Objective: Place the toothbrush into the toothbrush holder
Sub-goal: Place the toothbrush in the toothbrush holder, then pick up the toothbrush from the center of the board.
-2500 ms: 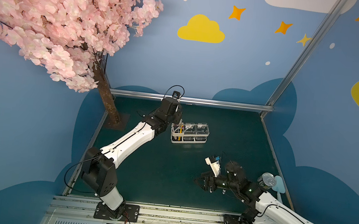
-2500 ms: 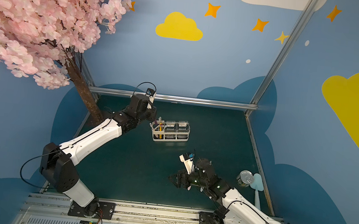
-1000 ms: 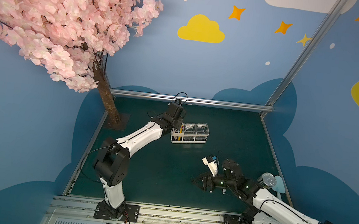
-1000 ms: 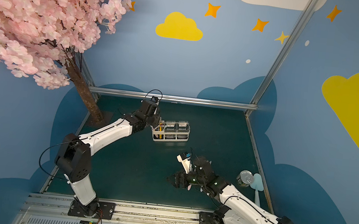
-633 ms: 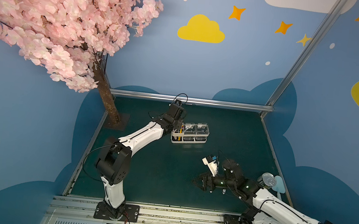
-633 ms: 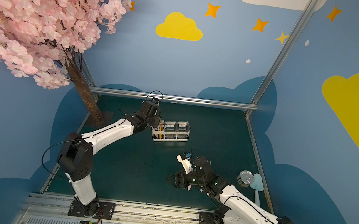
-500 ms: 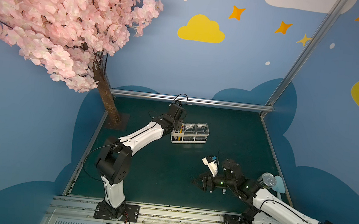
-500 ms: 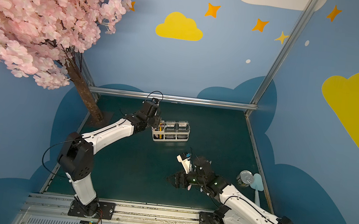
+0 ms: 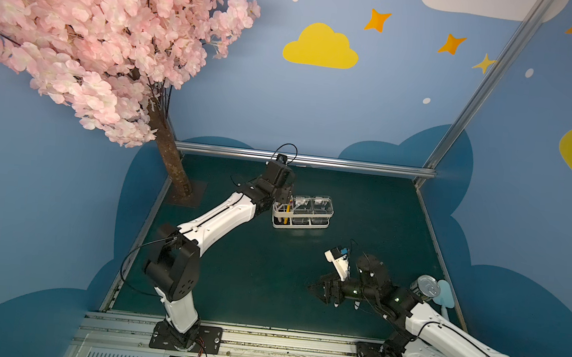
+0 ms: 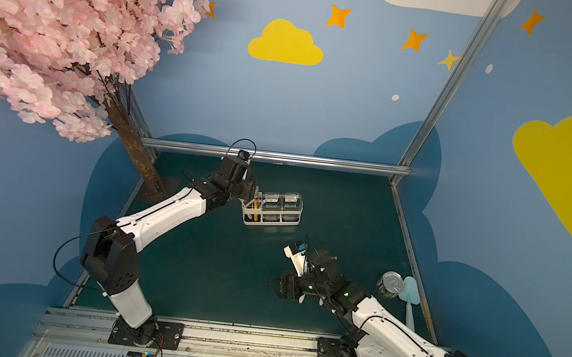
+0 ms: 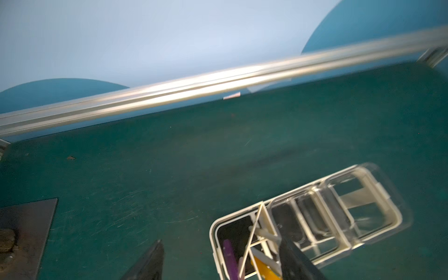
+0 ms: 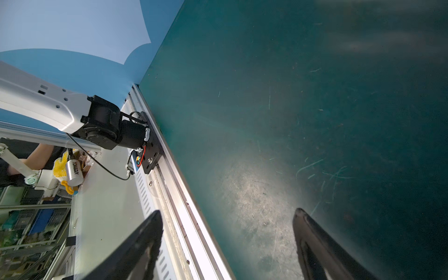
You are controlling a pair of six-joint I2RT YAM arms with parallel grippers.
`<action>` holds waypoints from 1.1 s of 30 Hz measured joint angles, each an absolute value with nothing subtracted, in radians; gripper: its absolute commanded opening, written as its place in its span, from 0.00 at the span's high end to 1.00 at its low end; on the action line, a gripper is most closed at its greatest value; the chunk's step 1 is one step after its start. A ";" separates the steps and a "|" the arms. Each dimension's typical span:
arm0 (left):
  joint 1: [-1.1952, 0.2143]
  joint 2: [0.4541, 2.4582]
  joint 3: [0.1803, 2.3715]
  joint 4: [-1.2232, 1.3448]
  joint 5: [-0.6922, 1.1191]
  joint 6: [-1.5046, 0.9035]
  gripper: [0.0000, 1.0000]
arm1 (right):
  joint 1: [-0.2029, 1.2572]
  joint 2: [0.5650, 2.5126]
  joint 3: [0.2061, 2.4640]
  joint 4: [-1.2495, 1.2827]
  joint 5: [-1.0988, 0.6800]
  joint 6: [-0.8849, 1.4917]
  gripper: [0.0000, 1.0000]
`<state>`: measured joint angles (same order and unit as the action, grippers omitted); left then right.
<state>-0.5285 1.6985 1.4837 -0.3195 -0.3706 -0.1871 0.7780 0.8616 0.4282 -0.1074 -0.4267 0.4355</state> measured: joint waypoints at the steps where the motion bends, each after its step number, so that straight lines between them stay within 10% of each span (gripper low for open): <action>1: -0.529 1.675 1.499 -0.324 -0.371 -0.187 0.18 | 0.778 0.851 0.428 -0.113 -0.408 0.435 0.16; 11: -0.529 1.434 1.557 -0.439 -0.395 -0.282 0.01 | 0.727 0.835 0.491 -0.260 -0.178 0.490 0.16; 33: -0.515 1.224 1.304 -0.811 -0.405 -0.438 0.00 | 0.558 1.293 0.749 -0.510 0.134 0.527 0.25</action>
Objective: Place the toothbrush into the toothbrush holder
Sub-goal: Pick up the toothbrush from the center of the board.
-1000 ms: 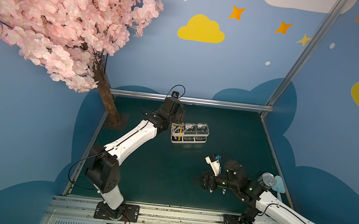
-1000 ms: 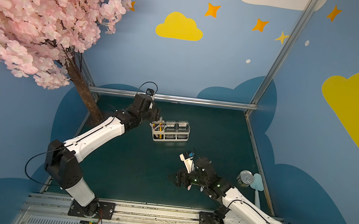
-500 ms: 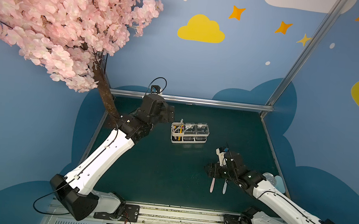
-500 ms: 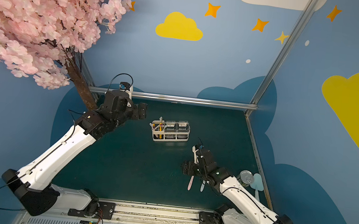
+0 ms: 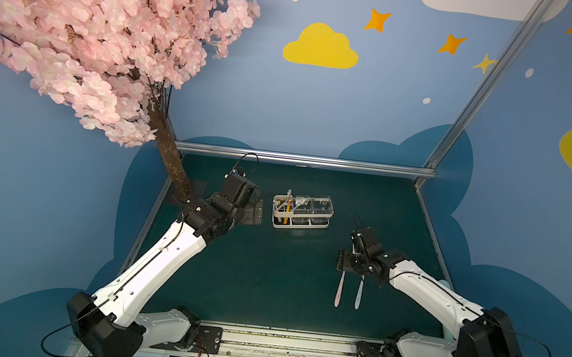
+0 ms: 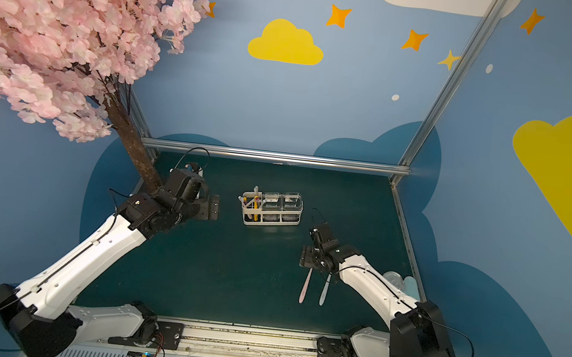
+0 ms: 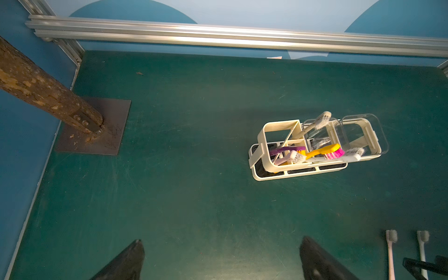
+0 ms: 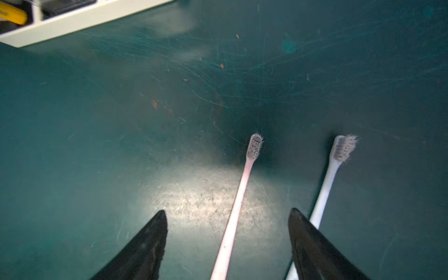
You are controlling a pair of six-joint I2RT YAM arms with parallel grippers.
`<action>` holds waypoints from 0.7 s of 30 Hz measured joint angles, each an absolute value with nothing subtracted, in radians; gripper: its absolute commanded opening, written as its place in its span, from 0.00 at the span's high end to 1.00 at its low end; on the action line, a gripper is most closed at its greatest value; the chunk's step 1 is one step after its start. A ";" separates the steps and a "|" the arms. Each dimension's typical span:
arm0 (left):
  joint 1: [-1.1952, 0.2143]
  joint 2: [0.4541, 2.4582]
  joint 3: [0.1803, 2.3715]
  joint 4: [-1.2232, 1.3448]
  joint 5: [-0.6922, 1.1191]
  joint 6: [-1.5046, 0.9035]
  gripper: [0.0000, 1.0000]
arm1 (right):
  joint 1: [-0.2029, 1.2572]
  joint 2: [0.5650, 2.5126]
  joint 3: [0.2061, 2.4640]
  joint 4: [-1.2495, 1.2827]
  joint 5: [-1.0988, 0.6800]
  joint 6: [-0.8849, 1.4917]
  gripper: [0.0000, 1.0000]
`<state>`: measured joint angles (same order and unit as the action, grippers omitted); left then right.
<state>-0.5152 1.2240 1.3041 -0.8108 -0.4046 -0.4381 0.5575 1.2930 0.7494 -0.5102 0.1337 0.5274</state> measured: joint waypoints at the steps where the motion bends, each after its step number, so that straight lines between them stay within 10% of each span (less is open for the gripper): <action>1: -0.515 1.224 1.303 -0.811 -0.405 -0.439 0.00 | 0.557 1.306 0.750 -0.513 0.137 0.528 0.26; 21: -0.490 1.237 1.303 -0.822 -0.362 -0.455 0.00 | 0.495 1.599 0.908 -0.576 0.093 0.527 0.60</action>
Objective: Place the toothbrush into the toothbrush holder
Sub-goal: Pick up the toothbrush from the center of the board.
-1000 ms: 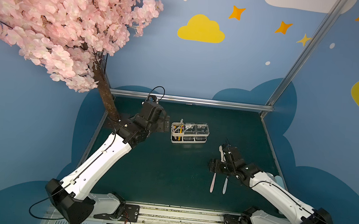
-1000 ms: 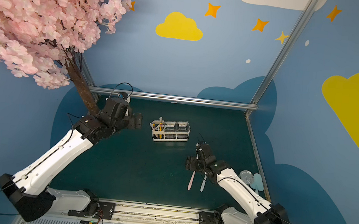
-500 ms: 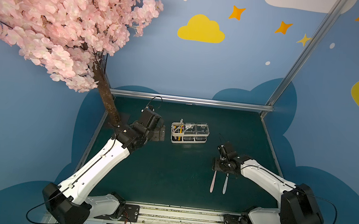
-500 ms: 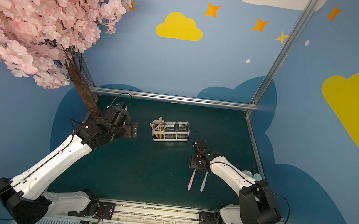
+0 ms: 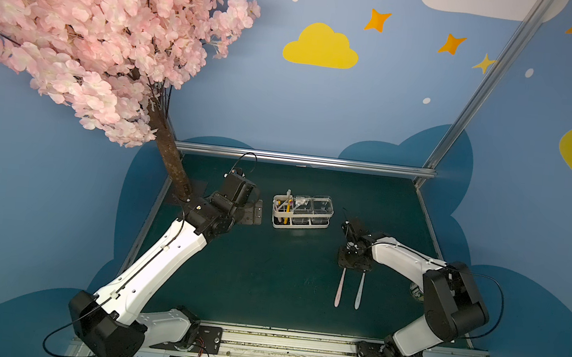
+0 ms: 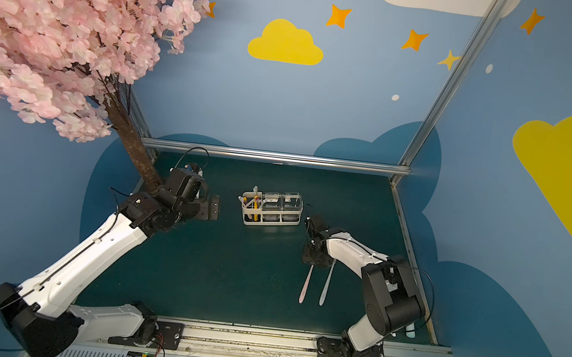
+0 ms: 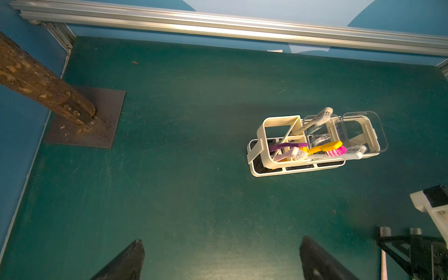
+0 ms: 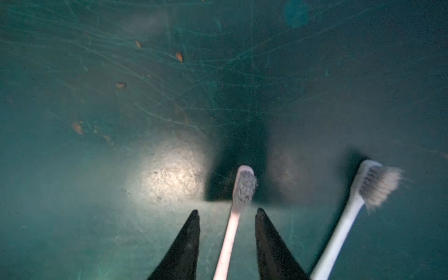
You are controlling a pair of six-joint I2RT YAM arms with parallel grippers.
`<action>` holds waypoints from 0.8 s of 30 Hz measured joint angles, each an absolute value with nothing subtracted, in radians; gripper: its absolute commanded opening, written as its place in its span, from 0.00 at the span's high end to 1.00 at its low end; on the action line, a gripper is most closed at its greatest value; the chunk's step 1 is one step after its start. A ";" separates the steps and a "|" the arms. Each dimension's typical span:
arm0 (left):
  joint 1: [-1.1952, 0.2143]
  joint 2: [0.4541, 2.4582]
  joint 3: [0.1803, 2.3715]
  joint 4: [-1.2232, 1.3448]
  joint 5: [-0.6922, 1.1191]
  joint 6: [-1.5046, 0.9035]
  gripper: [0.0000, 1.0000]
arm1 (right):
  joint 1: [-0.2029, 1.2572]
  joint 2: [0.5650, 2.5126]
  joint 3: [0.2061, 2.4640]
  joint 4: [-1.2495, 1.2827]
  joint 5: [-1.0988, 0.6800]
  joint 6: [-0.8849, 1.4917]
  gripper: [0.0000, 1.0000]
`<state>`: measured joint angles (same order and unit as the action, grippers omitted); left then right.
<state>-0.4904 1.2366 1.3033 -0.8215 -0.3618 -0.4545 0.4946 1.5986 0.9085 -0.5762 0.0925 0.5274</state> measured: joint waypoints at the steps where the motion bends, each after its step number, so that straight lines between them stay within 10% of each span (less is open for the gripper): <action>1: -0.489 1.237 1.303 -0.822 -0.360 -0.456 0.00 | 0.493 1.599 0.908 -0.576 0.091 0.527 0.61; 24: -0.479 1.244 1.303 -0.822 -0.332 -0.461 0.00 | 0.467 1.643 0.906 -0.558 0.101 0.539 0.87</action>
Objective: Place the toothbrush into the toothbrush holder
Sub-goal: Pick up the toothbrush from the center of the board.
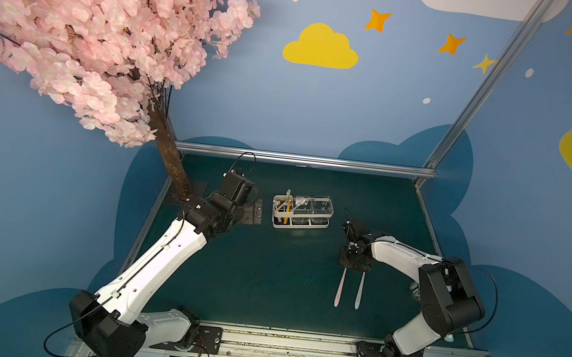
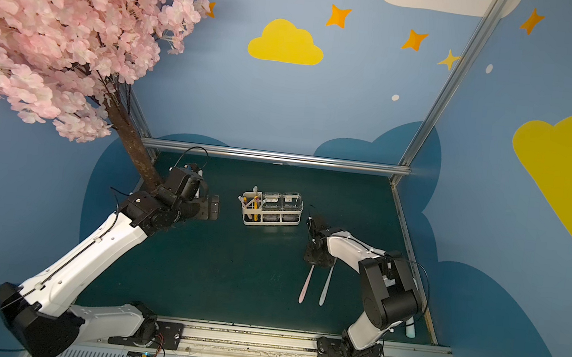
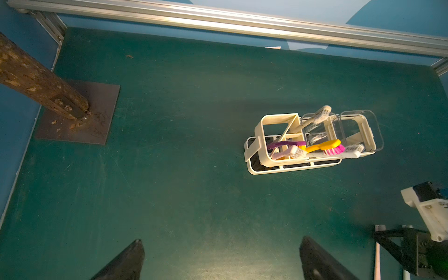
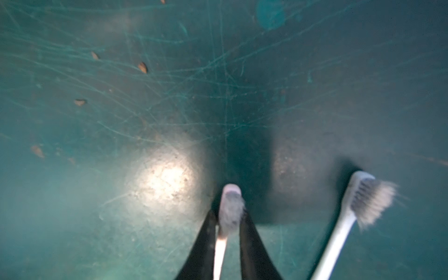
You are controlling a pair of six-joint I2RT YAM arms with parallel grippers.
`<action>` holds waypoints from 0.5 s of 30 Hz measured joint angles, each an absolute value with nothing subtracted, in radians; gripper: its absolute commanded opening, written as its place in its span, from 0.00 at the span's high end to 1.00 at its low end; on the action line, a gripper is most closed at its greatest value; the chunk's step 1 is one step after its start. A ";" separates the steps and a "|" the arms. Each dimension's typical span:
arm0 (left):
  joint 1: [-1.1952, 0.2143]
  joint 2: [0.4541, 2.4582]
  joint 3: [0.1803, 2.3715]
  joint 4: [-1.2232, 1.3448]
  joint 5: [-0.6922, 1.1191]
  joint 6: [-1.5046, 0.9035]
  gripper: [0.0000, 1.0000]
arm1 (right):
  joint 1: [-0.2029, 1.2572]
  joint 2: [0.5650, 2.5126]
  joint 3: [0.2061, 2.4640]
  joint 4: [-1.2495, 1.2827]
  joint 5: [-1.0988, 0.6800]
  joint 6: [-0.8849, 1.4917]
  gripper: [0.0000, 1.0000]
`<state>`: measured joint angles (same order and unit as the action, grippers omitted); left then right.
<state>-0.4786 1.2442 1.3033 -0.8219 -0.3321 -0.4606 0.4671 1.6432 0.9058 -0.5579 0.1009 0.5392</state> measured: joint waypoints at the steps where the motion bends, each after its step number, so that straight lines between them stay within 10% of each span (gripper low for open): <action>1: -0.478 1.246 1.303 -0.822 -0.332 -0.461 0.00 | 0.467 1.643 0.906 -0.557 0.102 0.541 0.88; 15: -0.475 1.257 1.303 -0.821 -0.315 -0.460 0.00 | 0.463 1.643 0.907 -0.552 0.086 0.539 1.00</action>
